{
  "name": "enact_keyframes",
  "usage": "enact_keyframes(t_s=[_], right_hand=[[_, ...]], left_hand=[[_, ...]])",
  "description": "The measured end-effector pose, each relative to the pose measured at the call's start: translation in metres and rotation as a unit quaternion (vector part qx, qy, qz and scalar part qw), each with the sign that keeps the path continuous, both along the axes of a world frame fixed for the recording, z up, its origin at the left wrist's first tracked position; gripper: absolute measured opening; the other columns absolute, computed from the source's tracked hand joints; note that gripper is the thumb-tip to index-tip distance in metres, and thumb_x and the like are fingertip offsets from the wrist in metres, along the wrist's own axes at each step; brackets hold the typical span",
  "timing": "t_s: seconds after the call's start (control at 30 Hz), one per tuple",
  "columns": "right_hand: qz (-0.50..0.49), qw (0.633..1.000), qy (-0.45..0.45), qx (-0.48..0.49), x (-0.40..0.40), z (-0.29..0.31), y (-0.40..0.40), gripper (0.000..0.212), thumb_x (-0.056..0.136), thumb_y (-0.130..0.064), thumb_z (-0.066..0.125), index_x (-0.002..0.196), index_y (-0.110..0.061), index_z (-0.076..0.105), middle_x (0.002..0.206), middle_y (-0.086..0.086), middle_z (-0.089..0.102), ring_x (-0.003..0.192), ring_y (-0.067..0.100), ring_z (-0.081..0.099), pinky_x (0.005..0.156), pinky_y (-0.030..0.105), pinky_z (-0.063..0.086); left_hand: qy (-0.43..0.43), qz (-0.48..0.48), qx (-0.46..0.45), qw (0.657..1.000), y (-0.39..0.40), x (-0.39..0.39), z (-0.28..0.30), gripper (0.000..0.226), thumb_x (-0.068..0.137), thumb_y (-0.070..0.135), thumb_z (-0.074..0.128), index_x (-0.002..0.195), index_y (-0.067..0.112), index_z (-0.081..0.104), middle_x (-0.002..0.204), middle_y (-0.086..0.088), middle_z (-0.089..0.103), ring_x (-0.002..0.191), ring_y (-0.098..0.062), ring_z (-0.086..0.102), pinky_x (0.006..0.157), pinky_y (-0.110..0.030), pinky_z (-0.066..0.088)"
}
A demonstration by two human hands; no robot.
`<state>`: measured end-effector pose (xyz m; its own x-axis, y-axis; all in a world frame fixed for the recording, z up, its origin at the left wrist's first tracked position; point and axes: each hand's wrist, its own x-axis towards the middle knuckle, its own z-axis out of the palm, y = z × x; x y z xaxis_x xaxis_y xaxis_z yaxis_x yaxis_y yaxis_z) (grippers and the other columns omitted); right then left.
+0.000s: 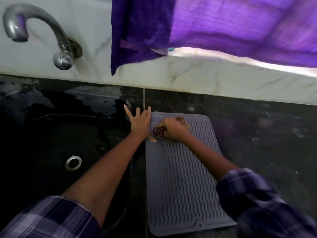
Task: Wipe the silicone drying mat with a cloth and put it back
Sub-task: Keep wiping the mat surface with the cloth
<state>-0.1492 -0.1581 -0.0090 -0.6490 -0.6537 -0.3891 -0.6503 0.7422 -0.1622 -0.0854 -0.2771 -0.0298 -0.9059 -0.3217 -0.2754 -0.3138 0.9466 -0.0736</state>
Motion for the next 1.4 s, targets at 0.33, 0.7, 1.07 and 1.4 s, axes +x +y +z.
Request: enact_keyframes(t_s=[0.33, 0.7, 1.07, 1.4], right_hand=[[-0.122, 0.984, 0.112, -0.062, -0.004, -0.016, 0.005, 0.028, 0.094, -0.017, 0.049, 0.116, -0.005, 0.062, 0.118, 0.014, 0.061, 0.109, 0.031, 0.059, 0.090, 0.036, 0.049], [-0.099, 0.991, 0.087, -0.022, -0.021, 0.014, -0.026, 0.029, 0.093, -0.019, 0.049, 0.115, -0.008, 0.065, 0.116, 0.015, 0.066, 0.106, 0.031, 0.062, 0.086, 0.037, 0.051], [-0.062, 0.995, -0.004, 0.081, 0.023, 0.031, 0.006, 0.021, 0.089, -0.021, 0.057, 0.107, -0.012, 0.064, 0.105, 0.008, 0.066, 0.091, 0.020, 0.060, 0.084, 0.032, 0.048], [-0.068, 0.993, 0.089, 0.028, 0.066, 0.001, 0.025, 0.031, 0.091, -0.015, 0.052, 0.120, -0.017, 0.062, 0.120, 0.010, 0.062, 0.113, 0.027, 0.057, 0.091, 0.036, 0.048]], left_hand=[[-0.071, -0.069, -0.050, 0.994, 0.004, -0.003, 0.011, 0.126, 0.054, 0.086, 0.060, 0.154, 0.024, 0.012, 0.157, 0.004, 0.024, 0.146, -0.032, 0.008, 0.105, -0.076, -0.004], [-0.051, -0.060, -0.009, 0.997, -0.001, 0.002, 0.009, 0.119, 0.055, 0.083, 0.062, 0.151, 0.026, 0.021, 0.155, 0.001, 0.029, 0.146, -0.032, 0.011, 0.105, -0.076, -0.006], [-0.047, -0.078, 0.020, 0.996, -0.007, 0.006, 0.017, 0.121, 0.054, 0.080, 0.067, 0.152, 0.025, 0.020, 0.156, 0.002, 0.028, 0.145, -0.033, 0.013, 0.104, -0.077, -0.004], [-0.076, -0.083, -0.026, 0.993, -0.002, 0.004, 0.018, 0.124, 0.054, 0.079, 0.068, 0.153, 0.024, 0.018, 0.154, -0.001, 0.031, 0.145, -0.034, 0.012, 0.104, -0.076, -0.005]])
